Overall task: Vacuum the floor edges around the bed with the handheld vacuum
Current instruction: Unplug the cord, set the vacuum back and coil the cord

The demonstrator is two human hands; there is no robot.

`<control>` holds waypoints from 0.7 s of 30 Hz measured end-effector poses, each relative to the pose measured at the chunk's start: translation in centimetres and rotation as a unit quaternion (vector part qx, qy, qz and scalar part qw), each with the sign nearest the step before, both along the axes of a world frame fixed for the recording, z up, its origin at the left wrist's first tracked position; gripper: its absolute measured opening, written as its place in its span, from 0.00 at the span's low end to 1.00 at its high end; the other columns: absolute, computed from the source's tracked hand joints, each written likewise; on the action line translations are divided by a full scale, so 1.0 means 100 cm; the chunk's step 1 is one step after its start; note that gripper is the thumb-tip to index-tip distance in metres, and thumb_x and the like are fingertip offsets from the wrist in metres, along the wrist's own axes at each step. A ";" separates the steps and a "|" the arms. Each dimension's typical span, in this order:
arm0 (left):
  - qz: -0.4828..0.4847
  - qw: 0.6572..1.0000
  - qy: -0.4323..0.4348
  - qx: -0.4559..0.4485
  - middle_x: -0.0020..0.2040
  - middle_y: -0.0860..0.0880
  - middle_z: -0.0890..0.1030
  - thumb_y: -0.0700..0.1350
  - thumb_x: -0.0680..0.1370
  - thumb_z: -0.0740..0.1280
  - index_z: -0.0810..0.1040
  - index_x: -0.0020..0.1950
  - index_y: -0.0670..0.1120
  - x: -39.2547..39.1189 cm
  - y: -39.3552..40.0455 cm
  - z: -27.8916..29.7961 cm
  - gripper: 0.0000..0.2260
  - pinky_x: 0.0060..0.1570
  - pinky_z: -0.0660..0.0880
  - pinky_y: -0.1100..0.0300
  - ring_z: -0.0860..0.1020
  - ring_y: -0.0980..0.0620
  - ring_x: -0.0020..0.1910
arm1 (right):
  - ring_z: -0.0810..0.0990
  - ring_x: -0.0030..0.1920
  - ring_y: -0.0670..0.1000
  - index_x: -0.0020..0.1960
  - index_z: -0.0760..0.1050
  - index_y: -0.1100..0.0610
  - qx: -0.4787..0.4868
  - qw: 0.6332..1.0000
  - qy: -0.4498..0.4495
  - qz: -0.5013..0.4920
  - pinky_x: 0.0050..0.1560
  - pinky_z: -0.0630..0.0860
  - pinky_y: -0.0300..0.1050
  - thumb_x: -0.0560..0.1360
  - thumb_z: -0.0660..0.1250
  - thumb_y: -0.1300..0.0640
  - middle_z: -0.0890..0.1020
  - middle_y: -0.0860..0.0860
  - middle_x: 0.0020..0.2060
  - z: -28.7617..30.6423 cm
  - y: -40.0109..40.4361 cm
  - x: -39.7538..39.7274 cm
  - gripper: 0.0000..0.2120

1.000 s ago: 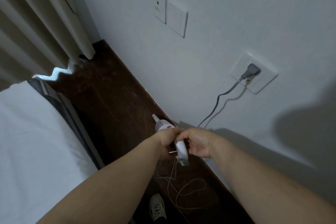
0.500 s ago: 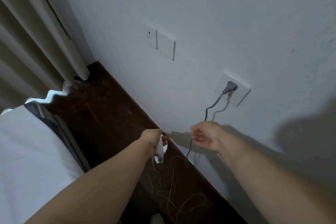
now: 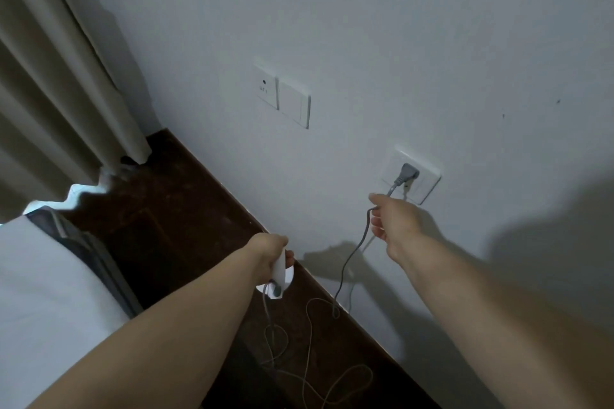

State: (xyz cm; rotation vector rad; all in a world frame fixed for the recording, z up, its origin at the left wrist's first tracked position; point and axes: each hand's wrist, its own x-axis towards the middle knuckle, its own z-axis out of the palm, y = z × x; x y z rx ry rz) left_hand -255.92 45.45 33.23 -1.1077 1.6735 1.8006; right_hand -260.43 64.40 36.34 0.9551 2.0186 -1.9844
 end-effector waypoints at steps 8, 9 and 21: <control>-0.034 0.999 0.005 0.010 0.38 0.41 0.75 0.41 0.81 0.61 0.69 0.66 0.34 -0.020 0.016 0.006 0.15 0.45 0.78 0.56 0.75 0.50 0.34 | 0.71 0.27 0.46 0.41 0.75 0.57 0.045 0.992 0.077 -0.087 0.29 0.66 0.40 0.78 0.58 0.46 0.79 0.53 0.34 0.021 0.007 -0.021 0.17; -0.036 0.999 0.002 0.010 0.38 0.41 0.75 0.41 0.82 0.61 0.69 0.66 0.35 -0.022 0.017 0.004 0.15 0.49 0.78 0.54 0.75 0.50 0.35 | 0.69 0.27 0.47 0.42 0.75 0.57 0.031 0.994 0.067 -0.086 0.29 0.65 0.39 0.79 0.58 0.47 0.79 0.52 0.34 0.022 0.006 -0.022 0.17; -0.034 0.999 0.000 0.024 0.40 0.41 0.77 0.41 0.81 0.62 0.69 0.64 0.36 -0.034 0.030 -0.003 0.14 0.53 0.78 0.54 0.77 0.49 0.36 | 0.65 0.24 0.43 0.38 0.69 0.54 -0.105 0.984 0.042 -0.136 0.24 0.57 0.35 0.81 0.58 0.55 0.71 0.50 0.32 0.040 0.005 -0.022 0.12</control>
